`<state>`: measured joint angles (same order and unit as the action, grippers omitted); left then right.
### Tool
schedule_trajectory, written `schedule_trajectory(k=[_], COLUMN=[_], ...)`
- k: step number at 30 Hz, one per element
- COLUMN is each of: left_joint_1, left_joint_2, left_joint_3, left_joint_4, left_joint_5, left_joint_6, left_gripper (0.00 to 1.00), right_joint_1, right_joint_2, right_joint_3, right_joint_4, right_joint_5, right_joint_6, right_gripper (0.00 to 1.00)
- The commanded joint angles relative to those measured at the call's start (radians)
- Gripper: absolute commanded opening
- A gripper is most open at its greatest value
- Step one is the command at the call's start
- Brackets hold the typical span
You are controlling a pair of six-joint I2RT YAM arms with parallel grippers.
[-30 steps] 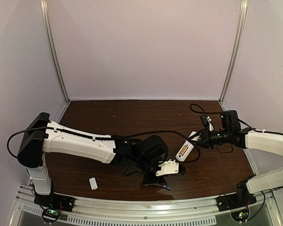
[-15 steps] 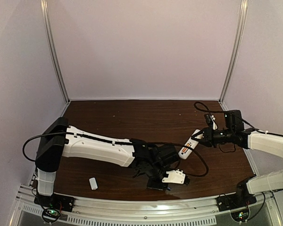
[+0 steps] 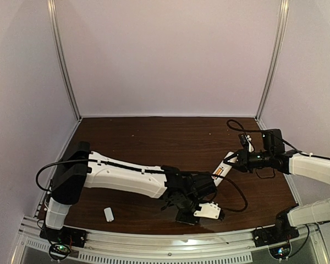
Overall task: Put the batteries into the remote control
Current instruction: Move the battery to the center of the board.
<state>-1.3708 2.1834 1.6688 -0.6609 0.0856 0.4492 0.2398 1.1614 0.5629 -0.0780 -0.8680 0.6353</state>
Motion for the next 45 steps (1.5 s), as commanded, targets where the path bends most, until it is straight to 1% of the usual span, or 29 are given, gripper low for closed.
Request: schedule_trajectory(k=[1,10,16,20,24,27,30,34,36,38,41,43,45], left_joint_1=[-0.004,-0.004,-0.005,0.007,0.072,0.130,0.179,0.200,0.200,0.202,0.203,0.203,0.204], left_joint_2=[0.036,0.068,0.080,0.036,-0.054,-0.123,-0.156,-0.139,-0.122,-0.111,-0.099,-0.087,-0.080], left_joint_3=[0.030,0.054,0.059,-0.016,-0.150,-0.254,-0.300,-0.316,-0.322,-0.321,-0.300,-0.283,-0.270], left_joint_4=[-0.018,-0.063,-0.079,-0.089,-0.110,-0.124,-0.134,-0.156,-0.165,-0.171,-0.185,-0.196,-0.205], left_joint_5=[-0.002,0.008,-0.013,-0.035,-0.033,-0.067,-0.061,-0.068,-0.069,-0.068,-0.068,-0.069,-0.069], left_joint_6=[0.019,0.019,0.008,-0.027,-0.090,-0.128,-0.160,-0.200,-0.207,-0.216,-0.223,-0.225,-0.225], left_gripper=[0.21,0.20,0.07,0.02,0.01,0.01,0.02,0.03,0.06,0.11,0.22,0.24,0.21], right_joint_1=[-0.009,-0.009,-0.010,-0.010,-0.010,-0.010,-0.009,-0.010,-0.009,-0.009,-0.009,-0.009,-0.010], right_joint_2=[-0.008,-0.006,-0.011,-0.009,-0.004,0.000,0.003,0.000,0.000,0.000,-0.003,-0.006,-0.009], right_joint_3=[-0.006,-0.006,-0.002,0.003,0.008,0.011,0.014,0.017,0.018,0.020,0.022,0.022,0.022], right_joint_4=[0.008,0.004,-0.009,-0.016,-0.018,-0.015,-0.019,-0.021,-0.022,-0.023,-0.033,-0.038,-0.041], right_joint_5=[-0.014,-0.011,-0.008,-0.009,-0.015,-0.015,-0.014,-0.012,-0.011,-0.012,-0.011,-0.009,-0.008], right_joint_6=[0.002,-0.002,-0.008,-0.014,-0.017,-0.020,-0.023,-0.024,-0.023,-0.022,-0.025,-0.027,-0.029], right_gripper=[0.00,0.00,0.00,0.00,0.00,0.00,0.00,0.00,0.00,0.00,0.00,0.00,0.00])
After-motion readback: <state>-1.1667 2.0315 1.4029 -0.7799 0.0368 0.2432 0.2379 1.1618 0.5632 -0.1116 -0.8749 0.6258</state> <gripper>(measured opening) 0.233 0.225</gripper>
